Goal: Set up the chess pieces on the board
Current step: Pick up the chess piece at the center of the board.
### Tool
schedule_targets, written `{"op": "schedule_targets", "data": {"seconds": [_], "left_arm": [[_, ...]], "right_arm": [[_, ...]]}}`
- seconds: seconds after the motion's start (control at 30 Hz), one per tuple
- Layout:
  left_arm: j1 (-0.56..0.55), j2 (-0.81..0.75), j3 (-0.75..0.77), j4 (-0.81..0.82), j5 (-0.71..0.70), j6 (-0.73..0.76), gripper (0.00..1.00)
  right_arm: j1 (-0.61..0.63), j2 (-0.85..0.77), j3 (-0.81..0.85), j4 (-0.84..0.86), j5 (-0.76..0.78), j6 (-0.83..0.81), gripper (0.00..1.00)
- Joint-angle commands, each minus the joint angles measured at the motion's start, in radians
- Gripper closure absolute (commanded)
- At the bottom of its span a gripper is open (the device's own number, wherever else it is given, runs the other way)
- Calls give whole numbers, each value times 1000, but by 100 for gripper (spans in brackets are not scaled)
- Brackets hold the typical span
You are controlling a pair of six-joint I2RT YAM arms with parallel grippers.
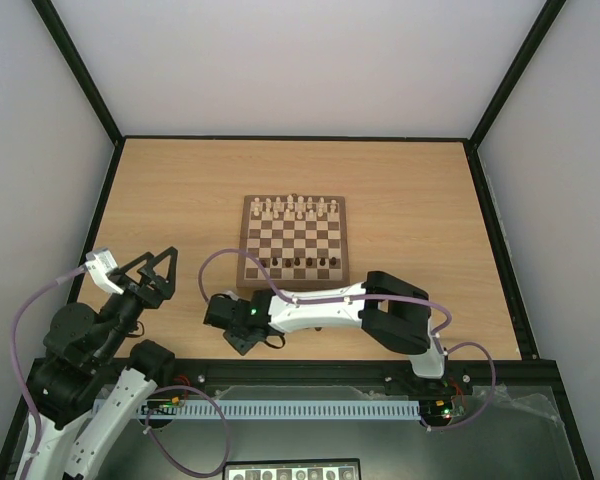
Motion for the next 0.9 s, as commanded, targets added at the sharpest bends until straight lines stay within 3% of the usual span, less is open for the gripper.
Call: {"op": "schedule_targets", "data": {"seconds": [0.0,0.87], "left_arm": [[-3,-10,26,-5,-4,7,0],[-3,-19,13,-1,2,-2,0]], "right_arm": [[5,30,49,-80,42,8,62],[-30,54,70,-70,46,-9,71]]}}
